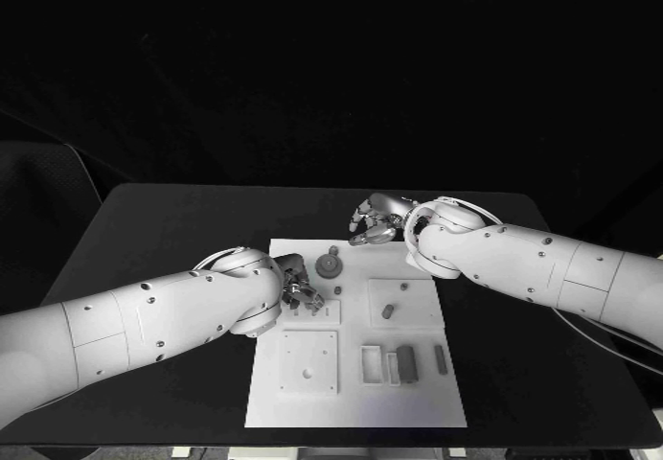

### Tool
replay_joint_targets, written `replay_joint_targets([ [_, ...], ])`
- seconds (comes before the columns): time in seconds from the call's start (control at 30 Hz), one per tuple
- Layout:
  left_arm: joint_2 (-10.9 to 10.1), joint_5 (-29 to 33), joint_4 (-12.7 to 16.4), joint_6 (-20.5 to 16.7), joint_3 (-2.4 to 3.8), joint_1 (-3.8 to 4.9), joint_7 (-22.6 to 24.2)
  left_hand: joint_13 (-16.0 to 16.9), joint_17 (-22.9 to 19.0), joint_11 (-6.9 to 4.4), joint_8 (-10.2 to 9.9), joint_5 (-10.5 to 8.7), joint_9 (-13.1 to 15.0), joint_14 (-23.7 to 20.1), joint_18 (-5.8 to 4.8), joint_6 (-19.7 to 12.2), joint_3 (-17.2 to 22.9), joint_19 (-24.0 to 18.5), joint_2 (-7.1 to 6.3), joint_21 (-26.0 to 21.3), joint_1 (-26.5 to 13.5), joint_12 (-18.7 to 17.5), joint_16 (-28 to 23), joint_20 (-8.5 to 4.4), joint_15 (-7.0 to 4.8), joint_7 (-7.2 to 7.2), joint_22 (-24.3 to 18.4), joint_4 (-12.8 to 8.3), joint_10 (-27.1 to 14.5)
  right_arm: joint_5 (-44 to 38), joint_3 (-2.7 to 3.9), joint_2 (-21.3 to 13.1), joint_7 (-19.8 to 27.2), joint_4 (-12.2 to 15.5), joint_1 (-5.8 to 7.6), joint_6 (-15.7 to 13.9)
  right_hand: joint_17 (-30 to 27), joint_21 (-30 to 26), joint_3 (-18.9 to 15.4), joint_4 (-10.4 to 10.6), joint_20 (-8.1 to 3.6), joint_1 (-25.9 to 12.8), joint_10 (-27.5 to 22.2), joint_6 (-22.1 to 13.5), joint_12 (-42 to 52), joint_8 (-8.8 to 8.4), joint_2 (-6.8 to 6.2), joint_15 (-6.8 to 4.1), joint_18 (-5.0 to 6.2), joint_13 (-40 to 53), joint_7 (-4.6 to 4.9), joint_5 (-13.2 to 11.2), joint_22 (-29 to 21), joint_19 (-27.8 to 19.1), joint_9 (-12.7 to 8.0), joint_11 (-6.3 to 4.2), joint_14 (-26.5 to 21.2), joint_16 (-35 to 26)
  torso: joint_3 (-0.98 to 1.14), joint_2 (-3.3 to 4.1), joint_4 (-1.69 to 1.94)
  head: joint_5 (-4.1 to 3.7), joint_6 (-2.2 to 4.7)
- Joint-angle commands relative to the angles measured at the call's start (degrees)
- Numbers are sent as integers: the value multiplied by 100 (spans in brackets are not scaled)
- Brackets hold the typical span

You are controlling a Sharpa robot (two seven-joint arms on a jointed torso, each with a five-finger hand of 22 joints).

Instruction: Assemble the parts on the task board

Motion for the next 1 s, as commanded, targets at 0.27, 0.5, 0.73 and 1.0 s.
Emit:
replay_joint_targets([
  [0.27, 40, -400, 6, 246, 4, -17, 37, 10, 8, -388, 2068, 37, 4, 678, 886, 1068, 338, 39, 49, 222, 2, 42, 40, -8, -345, -563, 8, -228, 842, -65, 5, 7, -6, 32, 0, 35, 3, -17, 36, -3, -3, 22, 1, 56, -15, 26, 52, -20, 90, -10, 84, 32, -7, -45, 8, -20, -26, -12, -2, 2, -1, -1, -19],
  [0.5, 51, -399, -7, 293, 4, -40, 26, 13, 9, -389, 2076, 36, 8, 680, 888, 1067, 338, 42, 50, 227, -3, 48, 45, -8, -346, -564, 10, -227, 843, -65, 5, 10, -9, 32, 0, 38, 6, -17, 37, -2, -3, 20, 1, 56, -15, 26, 53, -20, 90, -10, 84, 35, -8, -45, 8, -20, -23, -11, -2, 0, 2, -4, -42],
  [0.73, 51, -400, -42, 304, 4, -46, 17, 16, 10, -390, 2085, 33, 13, 681, 889, 1066, 336, 44, 50, 232, -9, 55, 51, -8, -346, -565, 13, -226, 843, -65, 5, 9, -8, 30, 0, 50, 4, -16, 38, 0, -3, 18, 1, 56, -15, 26, 54, -20, 90, -11, 84, 38, -8, -45, 8, -20, -24, -11, -2, 0, 0, -5, -49],
  [1.0, 75, -401, -97, 321, 4, -54, 4, 20, 12, -392, 2098, 29, 19, 684, 891, 1065, 333, 47, 50, 240, -18, 64, 59, -7, -346, -567, 16, -223, 843, -65, 5, 14, -7, 32, 0, 55, -3, -16, 39, 2, -2, 15, 1, 57, -14, 26, 56, -19, 89, -11, 85, 43, -8, -45, 8, -19, -32, -13, -2, 0, -1, -10, -64],
])
